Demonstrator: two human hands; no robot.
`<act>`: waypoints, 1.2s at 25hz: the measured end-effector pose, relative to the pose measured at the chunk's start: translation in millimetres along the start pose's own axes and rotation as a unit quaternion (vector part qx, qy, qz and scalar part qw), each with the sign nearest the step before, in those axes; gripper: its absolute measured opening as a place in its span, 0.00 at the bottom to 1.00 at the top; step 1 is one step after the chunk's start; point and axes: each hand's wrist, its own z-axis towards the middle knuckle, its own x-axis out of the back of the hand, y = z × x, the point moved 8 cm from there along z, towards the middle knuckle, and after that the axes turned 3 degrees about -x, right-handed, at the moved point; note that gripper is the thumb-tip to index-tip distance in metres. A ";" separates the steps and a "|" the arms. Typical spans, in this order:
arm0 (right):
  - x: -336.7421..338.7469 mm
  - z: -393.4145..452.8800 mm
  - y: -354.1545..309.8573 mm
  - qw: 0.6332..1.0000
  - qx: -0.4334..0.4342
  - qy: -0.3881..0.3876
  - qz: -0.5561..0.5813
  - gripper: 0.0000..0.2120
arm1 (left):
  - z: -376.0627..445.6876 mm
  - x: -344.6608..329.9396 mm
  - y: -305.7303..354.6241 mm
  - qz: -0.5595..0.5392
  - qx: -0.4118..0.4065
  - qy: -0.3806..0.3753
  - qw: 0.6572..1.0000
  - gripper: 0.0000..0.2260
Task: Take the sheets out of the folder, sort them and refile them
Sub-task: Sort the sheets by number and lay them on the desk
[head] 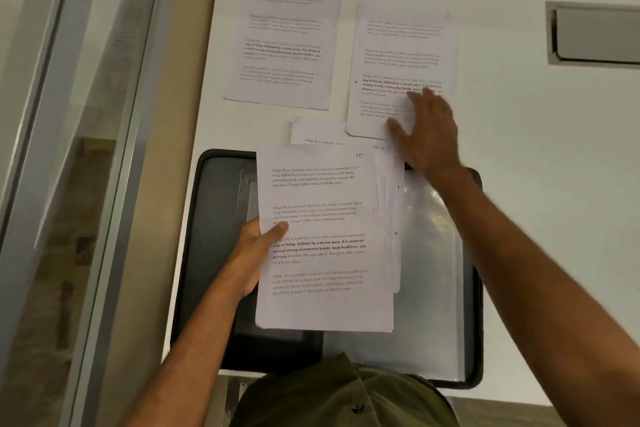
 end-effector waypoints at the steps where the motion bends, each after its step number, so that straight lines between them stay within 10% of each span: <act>1: -13.7 -5.8 1.3 0.999 0.001 -0.033 -0.042 0.35 | 1.3 -0.5 -0.7 0.000 -0.001 -0.003 1.000 0.09; 20: -32.8 44.3 -22.5 0.997 -0.018 -0.050 -0.062 0.38 | 8.4 0.5 -3.2 -0.010 -0.001 -0.024 1.000 0.10; 30: 47.1 -45.1 2.1 0.908 -0.141 0.112 0.379 0.18 | 6.0 3.8 -5.9 -0.027 -0.009 0.004 1.000 0.09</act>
